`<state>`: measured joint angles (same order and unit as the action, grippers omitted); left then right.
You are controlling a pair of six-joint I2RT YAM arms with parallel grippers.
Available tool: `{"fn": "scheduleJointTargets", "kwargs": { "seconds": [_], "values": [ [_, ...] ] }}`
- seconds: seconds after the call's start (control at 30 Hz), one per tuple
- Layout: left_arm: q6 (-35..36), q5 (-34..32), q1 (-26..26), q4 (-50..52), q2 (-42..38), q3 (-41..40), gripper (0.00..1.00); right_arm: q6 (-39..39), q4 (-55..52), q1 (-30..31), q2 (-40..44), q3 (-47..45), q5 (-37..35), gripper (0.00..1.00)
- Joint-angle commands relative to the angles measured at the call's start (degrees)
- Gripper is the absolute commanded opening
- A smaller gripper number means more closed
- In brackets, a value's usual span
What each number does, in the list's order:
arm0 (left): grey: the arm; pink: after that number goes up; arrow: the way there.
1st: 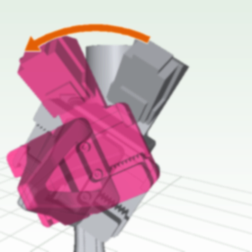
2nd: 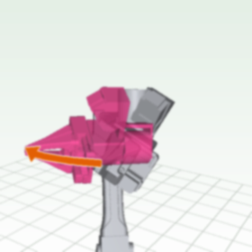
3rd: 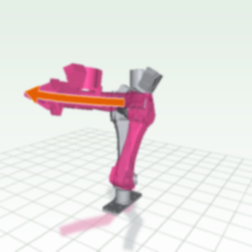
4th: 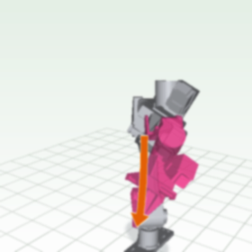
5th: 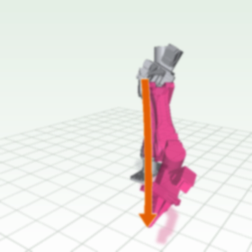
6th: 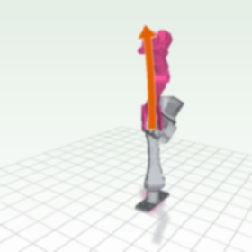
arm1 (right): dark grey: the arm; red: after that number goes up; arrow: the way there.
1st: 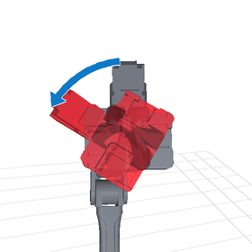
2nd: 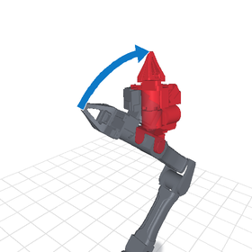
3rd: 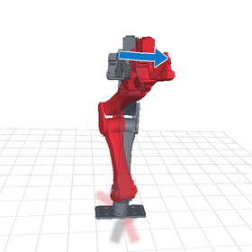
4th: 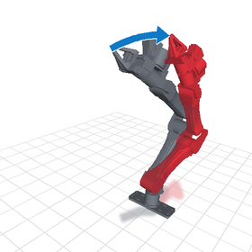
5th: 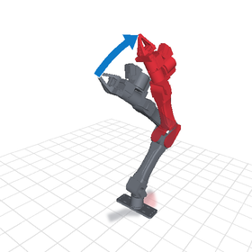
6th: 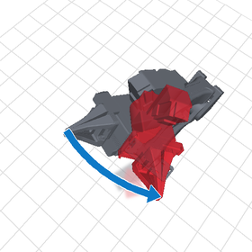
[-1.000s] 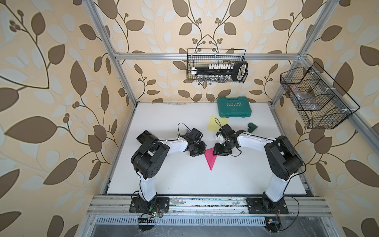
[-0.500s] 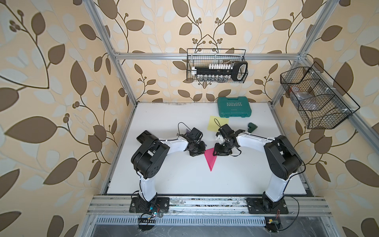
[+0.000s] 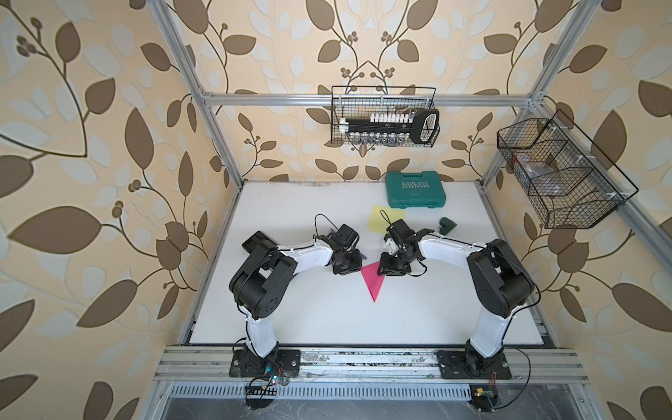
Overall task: Fold the square paper diagonally
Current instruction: Fold the paper at the center of the board.
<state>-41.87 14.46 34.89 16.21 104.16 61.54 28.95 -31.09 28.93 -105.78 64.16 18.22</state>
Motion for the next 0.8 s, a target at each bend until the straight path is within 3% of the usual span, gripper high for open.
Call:
{"fn": "scheduleJointTargets", "kwargs": {
  "seconds": [0.0, 0.13, 0.47, 0.77],
  "values": [
    [0.6, 1.1, 0.1, -0.8, -2.4, 0.0, 0.30, 0.5, -2.1, 0.3, -2.3, 0.4, -1.9, 0.38],
    [-0.5, 4.2, 0.2, -2.4, -0.4, 0.5, 0.29, 0.2, -2.2, 0.3, -2.2, 0.4, -2.0, 0.38],
    [-2.2, 4.9, 0.2, -3.1, 1.2, 0.4, 0.22, 0.0, -2.1, 0.3, -2.2, 0.4, -2.0, 0.38],
    [-2.3, 5.0, 0.3, -2.0, 2.9, 0.6, 0.28, -0.3, -1.9, 0.3, -2.2, 0.4, -1.8, 0.39]
  ]
}}
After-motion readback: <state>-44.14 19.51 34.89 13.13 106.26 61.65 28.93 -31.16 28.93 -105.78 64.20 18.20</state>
